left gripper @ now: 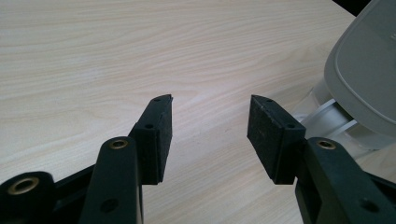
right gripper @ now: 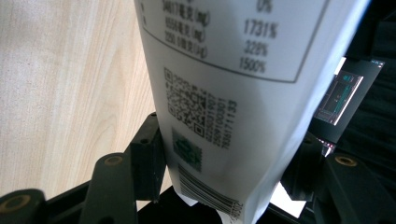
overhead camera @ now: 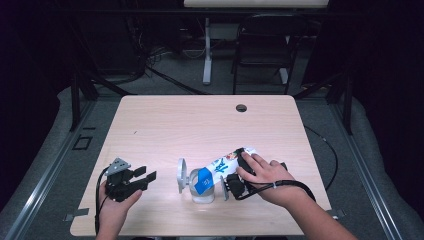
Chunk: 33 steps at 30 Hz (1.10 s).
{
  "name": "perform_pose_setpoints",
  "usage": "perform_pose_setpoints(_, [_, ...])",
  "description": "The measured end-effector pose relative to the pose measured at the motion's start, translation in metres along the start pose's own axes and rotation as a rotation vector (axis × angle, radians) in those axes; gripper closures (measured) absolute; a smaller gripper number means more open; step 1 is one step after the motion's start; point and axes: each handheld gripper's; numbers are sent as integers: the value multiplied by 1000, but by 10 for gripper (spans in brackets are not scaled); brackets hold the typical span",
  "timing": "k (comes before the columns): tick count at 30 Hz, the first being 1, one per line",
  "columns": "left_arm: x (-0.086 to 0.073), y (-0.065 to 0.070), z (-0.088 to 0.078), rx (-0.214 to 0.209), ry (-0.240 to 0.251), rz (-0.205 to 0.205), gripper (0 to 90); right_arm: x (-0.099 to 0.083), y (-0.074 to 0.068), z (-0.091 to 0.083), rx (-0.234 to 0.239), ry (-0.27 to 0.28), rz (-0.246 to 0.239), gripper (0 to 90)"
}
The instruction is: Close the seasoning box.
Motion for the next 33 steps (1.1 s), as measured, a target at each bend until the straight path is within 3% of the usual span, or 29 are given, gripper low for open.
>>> perform_pose_setpoints(16, [0,0,0,-5,-6,2,506,2,2,-1,-11,-16,-25,432])
perform_pose_setpoints(19, [0,0,0,-1,0,0,506,2,1,1,-8,5,-12,432])
perform_pose_setpoints(33, [0,0,0,-1,-2,0,506,2,1,1,-12,2,-18,435])
Point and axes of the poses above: each handheld gripper's, and its own axes: z roughly forward along the jaws, x roughly out of its top, y roughly to its right, and after that the axes turned 2 degrees about -z, right-handed
